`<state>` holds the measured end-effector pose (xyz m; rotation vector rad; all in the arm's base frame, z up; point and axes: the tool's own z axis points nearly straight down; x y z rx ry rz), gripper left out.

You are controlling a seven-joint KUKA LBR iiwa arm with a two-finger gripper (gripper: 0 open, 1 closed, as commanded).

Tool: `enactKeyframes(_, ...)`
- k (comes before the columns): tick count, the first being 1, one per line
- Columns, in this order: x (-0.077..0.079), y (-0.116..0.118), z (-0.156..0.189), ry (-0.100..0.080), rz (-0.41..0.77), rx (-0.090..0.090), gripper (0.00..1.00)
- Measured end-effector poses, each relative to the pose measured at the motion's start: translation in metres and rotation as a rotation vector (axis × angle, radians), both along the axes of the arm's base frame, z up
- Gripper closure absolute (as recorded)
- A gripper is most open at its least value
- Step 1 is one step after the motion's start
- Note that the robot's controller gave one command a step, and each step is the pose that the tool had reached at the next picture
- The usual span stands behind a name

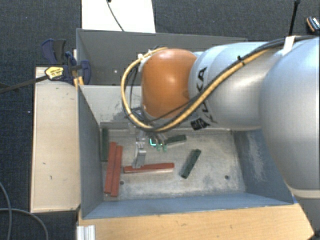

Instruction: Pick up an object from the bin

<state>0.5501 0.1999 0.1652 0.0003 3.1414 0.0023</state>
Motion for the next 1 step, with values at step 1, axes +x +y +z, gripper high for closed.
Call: enactKeyframes(1,0.0101,-0.0739,-0.097,0.002,0.177,-0.002,0.0)
